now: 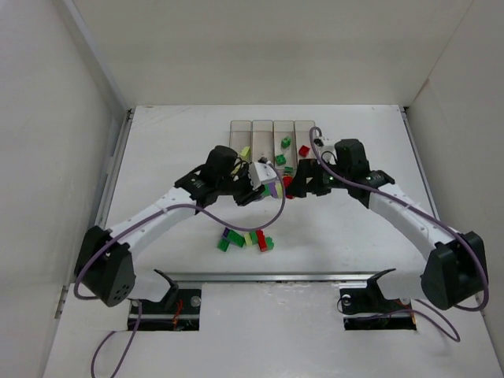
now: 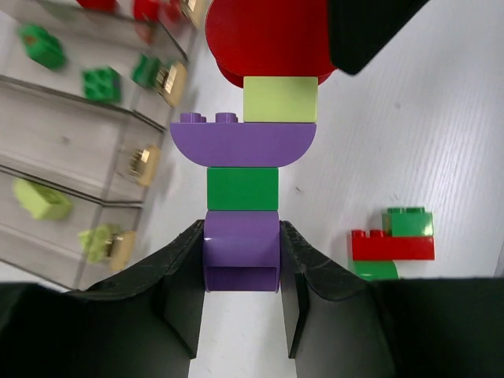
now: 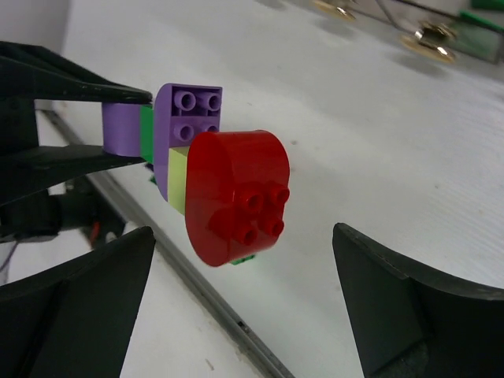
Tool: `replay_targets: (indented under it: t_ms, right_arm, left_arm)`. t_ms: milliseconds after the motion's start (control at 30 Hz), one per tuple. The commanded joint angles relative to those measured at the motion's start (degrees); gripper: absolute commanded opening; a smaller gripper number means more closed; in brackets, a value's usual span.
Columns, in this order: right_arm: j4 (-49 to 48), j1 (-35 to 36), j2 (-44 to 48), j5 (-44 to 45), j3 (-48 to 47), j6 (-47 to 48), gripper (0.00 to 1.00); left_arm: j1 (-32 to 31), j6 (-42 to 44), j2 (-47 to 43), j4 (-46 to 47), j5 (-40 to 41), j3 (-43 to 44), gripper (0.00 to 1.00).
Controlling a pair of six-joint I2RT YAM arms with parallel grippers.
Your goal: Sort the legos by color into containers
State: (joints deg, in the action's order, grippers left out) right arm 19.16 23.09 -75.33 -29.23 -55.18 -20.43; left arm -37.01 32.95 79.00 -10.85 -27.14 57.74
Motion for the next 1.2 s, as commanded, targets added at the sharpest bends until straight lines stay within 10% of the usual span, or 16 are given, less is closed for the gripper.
replay_targets:
  t_ms: [0, 333, 567, 767, 1067, 1167]
  right_arm:
    - [-5.7, -1.7, 2.8, -11.9, -3.8, 1.4, 1.00]
    - [-9.0, -5.2, 3.0, -20.1, -4.2, 0.1, 0.96]
    - [-9.5, -5.3, 1.9, -23.3, -5.8, -0.4, 0.61]
    - [-9.5, -5.3, 0.3, -22.2, -5.8, -1.0, 0.66]
    - [-9.5, -5.3, 0.3, -22.2, -7.4, -1.5, 0.00]
    - [-6.1, -5.9, 1.4, -19.5, -7.4, -0.1, 0.00]
  left_arm:
    - [-0.1, -1.2, -6.0, 5.8, -1.9, -1.0, 0.00]
    - [-0.1, -0.9, -10.9, 9.0, -3.4, -2.9, 0.00]
    - [-0.1, -1.9, -11.4, 11.4, -3.5, -3.5, 0.00]
    - [-0.1, -2.5, -11.9, 12.0, -3.5, -3.5, 0.00]
    - [-0.1, -3.0, -12.5, 11.3, -3.5, -4.1, 0.00]
    - [-0.1, -3.0, -13.1, 9.9, -1.5, -6.0, 0.00]
